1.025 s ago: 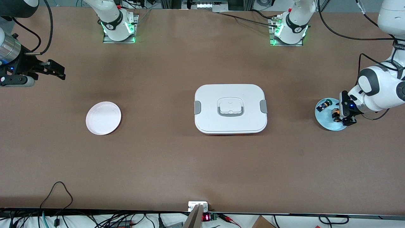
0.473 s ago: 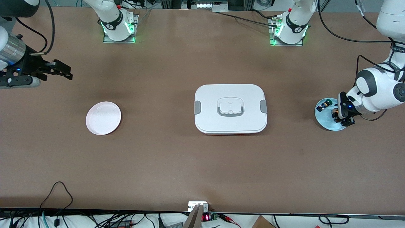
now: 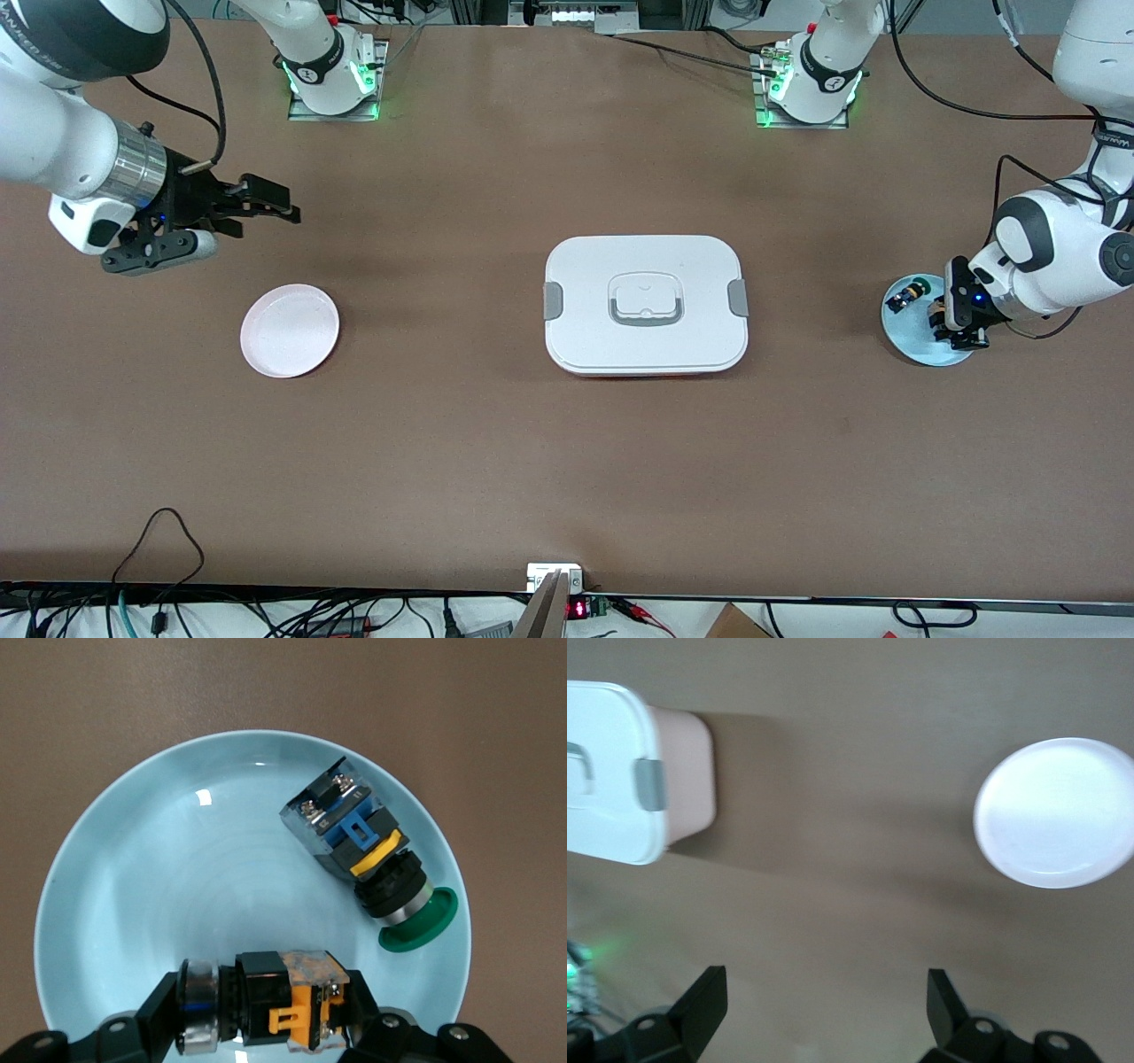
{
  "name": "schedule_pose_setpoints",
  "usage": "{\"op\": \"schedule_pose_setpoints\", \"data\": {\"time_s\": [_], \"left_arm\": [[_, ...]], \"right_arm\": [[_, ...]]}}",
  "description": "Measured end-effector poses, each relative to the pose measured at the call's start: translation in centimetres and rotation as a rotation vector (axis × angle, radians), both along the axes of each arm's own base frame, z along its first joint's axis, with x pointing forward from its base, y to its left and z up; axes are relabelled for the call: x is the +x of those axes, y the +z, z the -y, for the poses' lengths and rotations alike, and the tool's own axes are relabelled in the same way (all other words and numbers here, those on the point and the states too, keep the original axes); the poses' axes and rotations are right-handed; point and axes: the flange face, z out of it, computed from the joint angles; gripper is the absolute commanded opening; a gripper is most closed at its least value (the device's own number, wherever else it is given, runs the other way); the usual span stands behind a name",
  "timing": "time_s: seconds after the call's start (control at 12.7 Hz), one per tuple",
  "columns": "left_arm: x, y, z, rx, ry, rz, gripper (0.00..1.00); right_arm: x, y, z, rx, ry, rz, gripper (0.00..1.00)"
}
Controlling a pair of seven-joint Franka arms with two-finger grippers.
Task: Transfer orange switch to right arm and place
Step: 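Lift the switch with the left gripper while the right gripper moves toward the box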
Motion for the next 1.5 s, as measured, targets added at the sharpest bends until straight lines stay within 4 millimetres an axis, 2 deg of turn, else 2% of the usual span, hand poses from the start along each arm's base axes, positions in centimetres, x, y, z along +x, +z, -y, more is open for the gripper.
{"op": "schedule_pose_setpoints", "data": {"time_s": [0.08, 0.16, 0.39, 0.63, 0.87, 1.02, 1.26, 1.5], "left_arm": [[0.0, 0.0, 0.0, -0.001, -0.006, 0.001, 0.07], [0.1, 0.0, 0.0, -0.001, -0.009, 0.003, 0.03], [1.0, 0.9, 0.0, -0.050, 0.057, 0.029, 0.00], [2.2, 2.7, 0.1, -0.206, 0.198, 0.017, 0.00], [3.3, 5.3, 2.0, -0.390, 0.266, -0.023, 0.00], [4.0, 6.9, 5.4, -0.542, 0.283, -0.056, 0.00], [4.8, 8.8, 13.0, -0.815, 0.295, -0.124, 0.00], [5.0, 10.9, 21.4, -1.094, 0.272, -0.236, 0.00]], "right_arm": [[0.1, -0.2, -0.5, 0.051, -0.012, -0.013, 1.00], [0.3, -0.5, -1.0, 0.108, -0.024, -0.028, 1.00], [1.3, -1.8, -3.5, 0.372, -0.047, -0.080, 1.00], [2.5, -3.7, -6.5, 0.611, -0.106, -0.149, 1.00], [3.6, -4.9, -9.2, 0.836, -0.180, -0.211, 1.00], [4.1, -6.7, -11.7, 0.953, -0.178, -0.197, 1.00], [3.8, -9.2, -17.1, 1.015, -0.204, -0.166, 1.00], [2.6, -9.6, -21.8, 1.081, -0.245, -0.194, 1.00]]}}
